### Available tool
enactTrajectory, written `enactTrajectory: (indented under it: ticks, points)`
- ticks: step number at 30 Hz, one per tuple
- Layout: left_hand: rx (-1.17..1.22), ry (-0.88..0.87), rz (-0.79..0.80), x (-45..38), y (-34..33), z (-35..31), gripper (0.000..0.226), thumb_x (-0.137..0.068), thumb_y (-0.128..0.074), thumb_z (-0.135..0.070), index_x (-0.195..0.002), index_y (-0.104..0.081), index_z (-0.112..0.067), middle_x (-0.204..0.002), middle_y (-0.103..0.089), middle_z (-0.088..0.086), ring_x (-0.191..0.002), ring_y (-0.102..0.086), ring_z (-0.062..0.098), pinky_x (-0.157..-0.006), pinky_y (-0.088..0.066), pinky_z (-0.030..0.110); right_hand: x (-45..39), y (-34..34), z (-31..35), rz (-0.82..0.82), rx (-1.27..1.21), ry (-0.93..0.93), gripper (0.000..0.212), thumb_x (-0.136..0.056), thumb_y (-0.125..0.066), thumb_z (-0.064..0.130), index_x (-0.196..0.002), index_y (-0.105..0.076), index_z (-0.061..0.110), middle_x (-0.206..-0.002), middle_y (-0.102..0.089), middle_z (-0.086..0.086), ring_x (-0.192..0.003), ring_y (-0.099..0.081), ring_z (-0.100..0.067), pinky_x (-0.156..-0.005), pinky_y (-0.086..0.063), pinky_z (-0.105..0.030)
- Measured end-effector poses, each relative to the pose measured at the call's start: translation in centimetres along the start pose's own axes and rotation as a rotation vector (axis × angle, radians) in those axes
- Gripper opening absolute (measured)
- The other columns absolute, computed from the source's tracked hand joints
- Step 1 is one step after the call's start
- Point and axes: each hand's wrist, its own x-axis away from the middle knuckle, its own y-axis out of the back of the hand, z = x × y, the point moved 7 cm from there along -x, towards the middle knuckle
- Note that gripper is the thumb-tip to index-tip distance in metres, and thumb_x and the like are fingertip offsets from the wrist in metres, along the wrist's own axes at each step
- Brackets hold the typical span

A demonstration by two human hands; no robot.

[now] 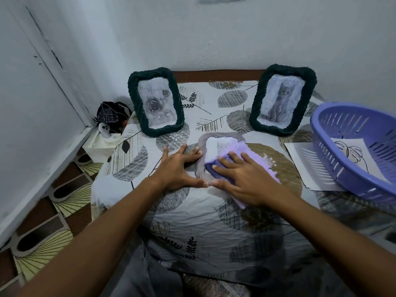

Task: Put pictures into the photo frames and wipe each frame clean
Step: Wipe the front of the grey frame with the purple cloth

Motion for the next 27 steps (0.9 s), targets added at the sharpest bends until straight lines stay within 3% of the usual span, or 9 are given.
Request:
enactTrajectory:
  ticks: [4, 8, 13, 18, 22, 27]
  points:
    - [0.003, 0.001, 0.003, -0.1, 0.0, 0.0, 0.119, -0.040, -0.053, -0.086, -0.145, -0.037, -0.032, -0.152, -0.029, -0.016, -0.147, -0.007, 0.010, -0.114, 0.007, 0.060, 0.8, 0.3, -2.9, -0.002, 0.079, -0.098, 0.106, -0.067, 0.023, 0.081, -0.151, -0.019, 0.032, -0.158, -0.017, 0.008, -0.148, -0.002, -0.025, -0.120, 0.000, -0.046]
    - [0.001, 0.005, 0.007, -0.1, 0.0, -0.1, 0.119, -0.040, -0.052, -0.087, -0.145, -0.036, -0.033, -0.152, -0.029, -0.015, -0.147, -0.006, 0.011, -0.113, 0.007, 0.061, -2.9, 0.4, -3.9, 0.002, 0.035, -0.215, 0.101, -0.073, 0.012, 0.083, -0.152, -0.018, 0.028, -0.161, -0.014, 0.002, -0.148, 0.003, -0.029, -0.118, 0.003, -0.052]
    - [0.021, 0.013, 0.018, 0.1, 0.0, -0.1, 0.118, -0.042, -0.053, -0.086, -0.146, -0.034, -0.033, -0.153, -0.028, -0.014, -0.147, -0.004, 0.010, -0.114, 0.009, 0.059, -3.9, 0.1, -1.8, 0.018, -0.034, -0.186, 0.094, -0.075, 0.003, 0.076, -0.153, -0.016, 0.027, -0.161, -0.008, -0.001, -0.148, 0.005, -0.026, -0.118, 0.004, -0.051]
    - [0.012, 0.025, 0.008, 0.1, -0.1, 0.1, 0.120, -0.040, -0.053, -0.086, -0.145, -0.035, -0.033, -0.152, -0.030, -0.016, -0.146, -0.006, 0.008, -0.115, 0.009, 0.058, 0.5, 0.2, -0.3, -0.020, 0.031, -0.090, 0.107, -0.067, 0.020, 0.081, -0.150, -0.025, 0.032, -0.159, -0.019, 0.005, -0.148, -0.006, -0.024, -0.119, -0.003, -0.045]
    - [-0.010, 0.020, 0.021, 0.0, 0.0, -0.1, 0.121, -0.039, -0.051, -0.087, -0.145, -0.036, -0.032, -0.152, -0.029, -0.016, -0.147, -0.006, 0.009, -0.114, 0.009, 0.058, 0.7, 0.2, -2.1, -0.002, 0.105, -0.177, 0.113, -0.062, 0.027, 0.081, -0.151, -0.020, 0.032, -0.159, -0.018, 0.006, -0.148, -0.001, -0.029, -0.119, 0.000, -0.049]
    - [0.002, 0.022, 0.026, 0.0, 0.1, -0.1, 0.119, -0.040, -0.051, -0.087, -0.145, -0.035, -0.033, -0.153, -0.027, -0.015, -0.147, -0.004, 0.010, -0.114, 0.009, 0.059, -4.0, 0.9, -3.2, 0.002, 0.048, -0.247, 0.103, -0.071, 0.011, 0.081, -0.151, -0.024, 0.025, -0.159, -0.019, -0.001, -0.148, 0.001, -0.031, -0.116, 0.003, -0.054]
